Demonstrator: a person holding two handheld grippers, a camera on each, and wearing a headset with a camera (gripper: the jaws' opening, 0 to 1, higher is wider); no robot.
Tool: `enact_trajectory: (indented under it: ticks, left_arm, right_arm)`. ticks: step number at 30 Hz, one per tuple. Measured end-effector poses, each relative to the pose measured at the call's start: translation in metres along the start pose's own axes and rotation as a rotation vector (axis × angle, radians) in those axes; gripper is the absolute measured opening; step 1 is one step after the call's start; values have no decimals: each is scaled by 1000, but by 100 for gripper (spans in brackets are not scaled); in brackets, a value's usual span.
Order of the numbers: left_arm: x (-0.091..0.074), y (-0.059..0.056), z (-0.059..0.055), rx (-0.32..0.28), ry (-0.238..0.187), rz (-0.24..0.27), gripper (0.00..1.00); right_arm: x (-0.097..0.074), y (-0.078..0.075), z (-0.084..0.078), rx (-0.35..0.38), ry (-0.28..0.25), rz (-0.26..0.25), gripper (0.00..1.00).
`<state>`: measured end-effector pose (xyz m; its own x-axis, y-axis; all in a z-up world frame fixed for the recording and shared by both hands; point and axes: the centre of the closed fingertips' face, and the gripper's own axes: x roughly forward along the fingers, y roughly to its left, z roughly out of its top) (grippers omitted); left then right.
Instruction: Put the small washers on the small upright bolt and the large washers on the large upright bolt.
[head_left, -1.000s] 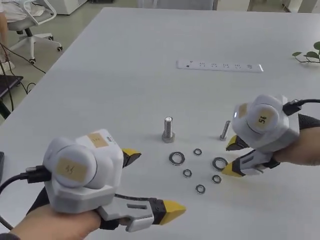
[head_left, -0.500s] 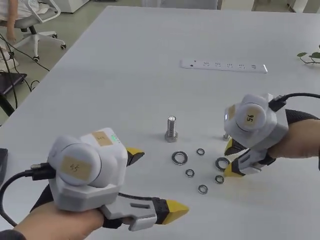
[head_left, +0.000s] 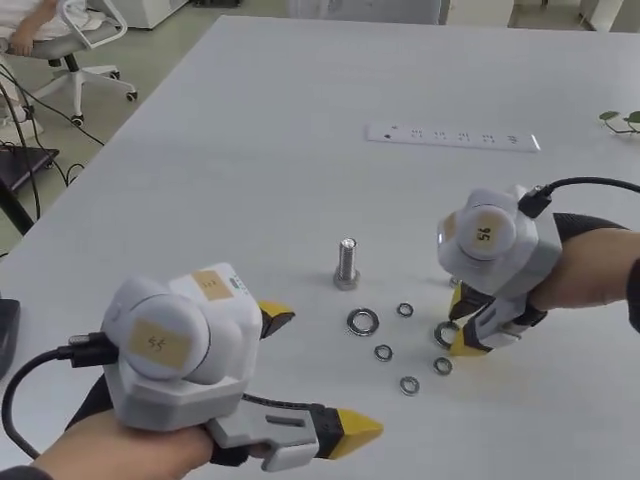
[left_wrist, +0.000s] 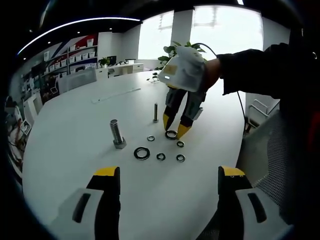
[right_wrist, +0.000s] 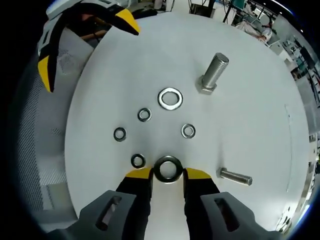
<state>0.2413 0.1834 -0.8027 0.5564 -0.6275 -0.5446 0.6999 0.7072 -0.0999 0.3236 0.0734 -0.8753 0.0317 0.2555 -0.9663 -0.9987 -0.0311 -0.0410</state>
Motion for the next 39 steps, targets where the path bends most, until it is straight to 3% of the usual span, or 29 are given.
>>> enact_trajectory:
  ticks: [11,39]
  left_arm:
    - [0,-1,1,1,-2,-3,79]
    - [0,-1,0,11,-1,-6,77]
  right_arm:
    - [1,-1,0,34,13,30,26]
    - [2,-3,0,82,9,19,25]
